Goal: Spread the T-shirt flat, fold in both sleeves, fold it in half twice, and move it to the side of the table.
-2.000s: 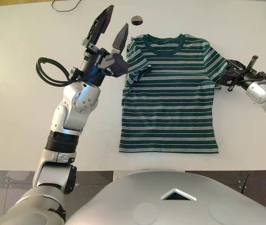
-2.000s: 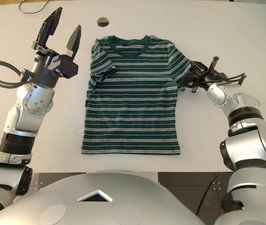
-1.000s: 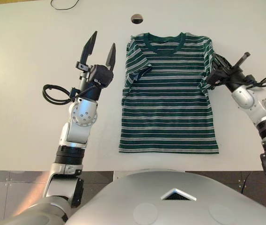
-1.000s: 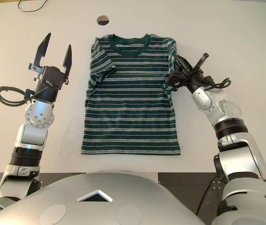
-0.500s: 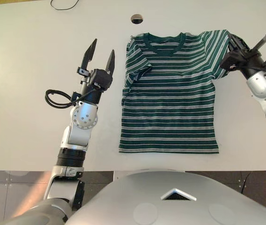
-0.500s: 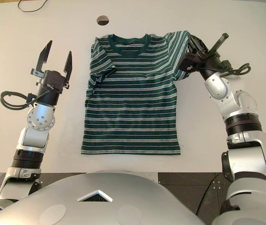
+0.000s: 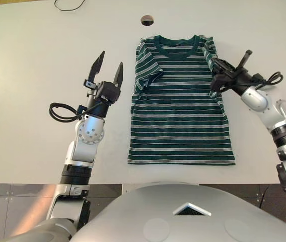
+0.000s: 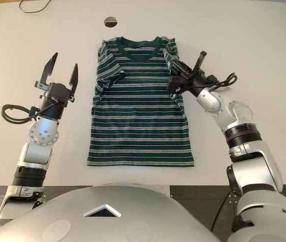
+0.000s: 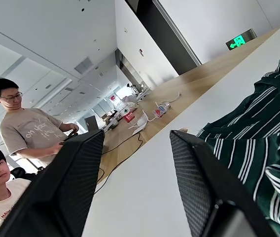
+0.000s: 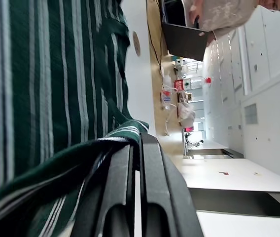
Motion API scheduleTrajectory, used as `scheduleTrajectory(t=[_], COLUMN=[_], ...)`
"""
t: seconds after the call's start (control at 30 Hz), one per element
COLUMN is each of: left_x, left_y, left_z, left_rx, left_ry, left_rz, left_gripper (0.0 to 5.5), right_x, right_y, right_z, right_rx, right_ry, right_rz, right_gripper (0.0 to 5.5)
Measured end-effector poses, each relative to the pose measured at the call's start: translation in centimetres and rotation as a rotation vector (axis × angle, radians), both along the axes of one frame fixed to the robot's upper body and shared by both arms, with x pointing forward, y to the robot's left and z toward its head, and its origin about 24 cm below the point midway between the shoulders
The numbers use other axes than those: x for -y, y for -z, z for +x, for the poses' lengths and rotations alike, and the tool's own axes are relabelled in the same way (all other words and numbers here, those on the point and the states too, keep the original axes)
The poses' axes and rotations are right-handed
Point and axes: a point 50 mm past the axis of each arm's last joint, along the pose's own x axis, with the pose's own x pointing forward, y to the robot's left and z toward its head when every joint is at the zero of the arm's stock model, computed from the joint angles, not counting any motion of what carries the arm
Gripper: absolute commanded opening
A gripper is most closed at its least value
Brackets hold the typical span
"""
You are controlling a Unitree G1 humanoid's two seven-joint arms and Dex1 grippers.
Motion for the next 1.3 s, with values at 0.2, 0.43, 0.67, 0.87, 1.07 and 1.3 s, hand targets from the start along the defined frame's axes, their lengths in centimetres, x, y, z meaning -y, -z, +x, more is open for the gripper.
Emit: scheduleTrajectory(t=[0.2,0.43,0.67,0.87,1.07,1.3], left_x=[-0.1,-0.2,-2.7,-4.3,-5.8,-5.3], left_y=[0.0,-0.3,-1.2,0.3,2.0,1.3], left_z=[0.0,0.0,-0.6,-5.0,-10.2,-11.1], left_rx=[-0.003,-0.001,0.009,-0.137,-0.461,-0.511], left_ry=[-0.004,0.010,0.073,0.395,0.700,0.819], left_rz=[-0.006,0.006,0.209,0.485,0.637,0.692], left_gripper=[2.50,2.50,2.50,2.50,2.66,2.81], right_x=[-1.4,-1.5,-0.5,4.7,7.4,6.5], right_y=[0.9,0.7,-1.9,-2.8,-0.3,-1.4], right_z=[-0.2,0.4,0.4,-6.5,-13.1,-15.4], right_rx=[-0.029,-0.031,-0.018,-0.274,-0.481,-0.478], right_ry=[-0.028,-0.007,0.004,-0.115,-0.189,-0.310], right_rz=[0.015,0.018,0.142,0.227,0.004,-0.189], right_gripper=[0.78,1.95,3.00,3.00,3.03,3.03])
